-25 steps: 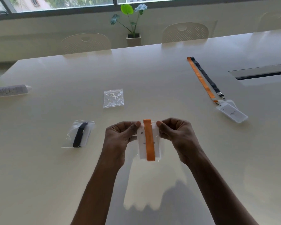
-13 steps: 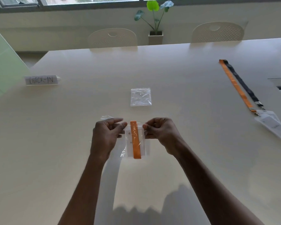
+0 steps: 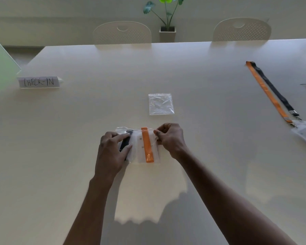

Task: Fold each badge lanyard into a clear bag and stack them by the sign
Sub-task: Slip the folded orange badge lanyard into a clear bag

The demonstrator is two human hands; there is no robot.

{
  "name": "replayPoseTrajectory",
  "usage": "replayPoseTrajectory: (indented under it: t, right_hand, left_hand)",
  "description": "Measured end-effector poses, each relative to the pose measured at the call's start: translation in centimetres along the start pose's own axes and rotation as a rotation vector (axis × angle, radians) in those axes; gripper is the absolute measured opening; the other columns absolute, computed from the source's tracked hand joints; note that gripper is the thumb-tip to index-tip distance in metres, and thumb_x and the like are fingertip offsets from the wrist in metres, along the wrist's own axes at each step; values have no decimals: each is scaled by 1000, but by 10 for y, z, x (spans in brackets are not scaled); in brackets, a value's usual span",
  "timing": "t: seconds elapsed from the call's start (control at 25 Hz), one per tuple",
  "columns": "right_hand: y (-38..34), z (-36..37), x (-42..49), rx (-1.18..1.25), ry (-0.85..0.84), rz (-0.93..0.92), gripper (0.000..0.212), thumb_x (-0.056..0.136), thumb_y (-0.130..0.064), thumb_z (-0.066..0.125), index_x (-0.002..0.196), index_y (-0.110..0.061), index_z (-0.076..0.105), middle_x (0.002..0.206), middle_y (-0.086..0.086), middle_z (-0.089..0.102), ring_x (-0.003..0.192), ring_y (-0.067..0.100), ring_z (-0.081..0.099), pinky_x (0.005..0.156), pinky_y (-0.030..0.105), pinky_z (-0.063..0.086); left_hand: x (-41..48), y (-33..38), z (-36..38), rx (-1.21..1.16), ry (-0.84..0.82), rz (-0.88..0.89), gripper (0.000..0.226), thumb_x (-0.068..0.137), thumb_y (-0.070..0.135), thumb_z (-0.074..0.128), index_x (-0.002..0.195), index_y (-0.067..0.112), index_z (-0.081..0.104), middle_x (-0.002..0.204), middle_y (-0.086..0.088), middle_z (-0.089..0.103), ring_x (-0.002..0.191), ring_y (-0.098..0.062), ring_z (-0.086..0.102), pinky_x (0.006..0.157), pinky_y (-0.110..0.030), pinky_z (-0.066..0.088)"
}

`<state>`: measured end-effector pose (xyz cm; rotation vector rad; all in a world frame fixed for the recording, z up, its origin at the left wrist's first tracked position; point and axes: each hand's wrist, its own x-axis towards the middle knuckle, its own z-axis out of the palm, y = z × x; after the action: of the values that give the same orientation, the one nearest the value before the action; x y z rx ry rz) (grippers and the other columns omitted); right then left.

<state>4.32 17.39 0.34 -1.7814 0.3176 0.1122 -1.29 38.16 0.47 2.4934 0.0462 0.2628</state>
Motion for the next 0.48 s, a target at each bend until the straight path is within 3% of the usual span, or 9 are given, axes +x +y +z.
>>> replayPoseTrajectory:
  t: [0.12,0.24,0.4,0.48]
  right_hand:
    - [6,9,0,-155,131,-100,18,92,-9,77,76,-2,74,70,11,74,58,19,68,62,40,65]
    - [7,16,-3,-186,211,-139,21,92,-11,77,72,-6,72,67,8,72,57,19,68,61,35,63]
    - [6,20,-13,-219,265,-194,16,95,-15,75,82,-5,76,76,5,74,63,12,66,56,14,50]
    - [5,23,-17,-292,279,-240,16,97,-18,73,89,-5,76,85,7,75,72,13,68,60,12,49]
  left_hand:
    - [-5,0,6,54,58,-21,45,88,21,80,132,24,71,116,-2,59,117,-27,56,99,-38,47]
    - [-14,10,14,178,111,63,44,93,35,73,136,27,67,129,-2,59,127,-26,52,106,-47,40]
    - [-23,21,31,244,19,163,53,92,55,58,140,33,63,151,-5,50,148,-25,39,116,-50,29]
    - [-23,19,34,245,13,145,53,94,56,51,140,33,64,154,-6,48,151,-26,36,118,-50,28]
